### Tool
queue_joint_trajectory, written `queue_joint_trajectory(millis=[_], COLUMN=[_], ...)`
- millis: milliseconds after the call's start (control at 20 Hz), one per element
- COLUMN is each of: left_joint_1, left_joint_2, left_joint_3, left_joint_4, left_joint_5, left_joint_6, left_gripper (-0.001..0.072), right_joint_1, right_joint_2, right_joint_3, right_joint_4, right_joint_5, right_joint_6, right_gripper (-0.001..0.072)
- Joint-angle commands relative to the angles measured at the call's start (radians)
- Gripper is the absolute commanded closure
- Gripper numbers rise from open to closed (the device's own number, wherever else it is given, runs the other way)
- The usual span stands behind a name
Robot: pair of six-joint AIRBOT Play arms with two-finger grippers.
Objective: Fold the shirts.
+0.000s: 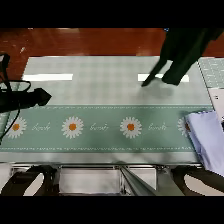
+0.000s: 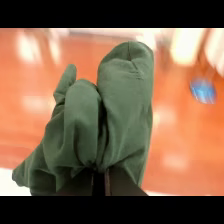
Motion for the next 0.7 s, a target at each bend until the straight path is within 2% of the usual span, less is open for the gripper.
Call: queue_joint_trajectory(millis=[0, 200, 300, 450, 550, 650], left_joint_1=[0.001, 0.001, 0.000, 0.000, 0.000, 0.000], left_joint_2=[0.077, 0.101, 0.103, 0.103, 0.102, 0.102], left_joint_3=[-0.079, -0.071, -0.071, -0.071, -0.072, -0.072], left_joint_4=[-0.012, -0.042, -0.053, -0.052, -0.052, -0.052], left_joint_5=[0.051, 0.088, 0.087, 0.081, 0.074, 0.055], left_joint_6=[-0.031, -0.031, -0.030, 0.004, 0.042, 0.045], left_gripper=[0.0203, 0.0203, 0.0203, 0.0203, 0.0203, 0.0203], right_joint_1=[0.115, 0.281, 0.373, 0.503, 0.564, 0.624], right_joint_2=[0.089, 0.068, 0.023, -0.048, -0.114, -0.196], right_joint_3=[0.029, 0.027, -0.016, -0.188, -0.326, -0.457], right_joint_4=[0.003, 0.050, 0.090, 0.095, 0.162, 0.251], right_joint_5=[0.058, 0.300, 0.372, 0.331, 0.273, 0.164], right_joint_6=[-0.015, 0.002, 0.016, 0.089, 0.123, 0.132], right_gripper=[0.0690, 0.0689, 0.0689, 0.0690, 0.0689, 0.0689])
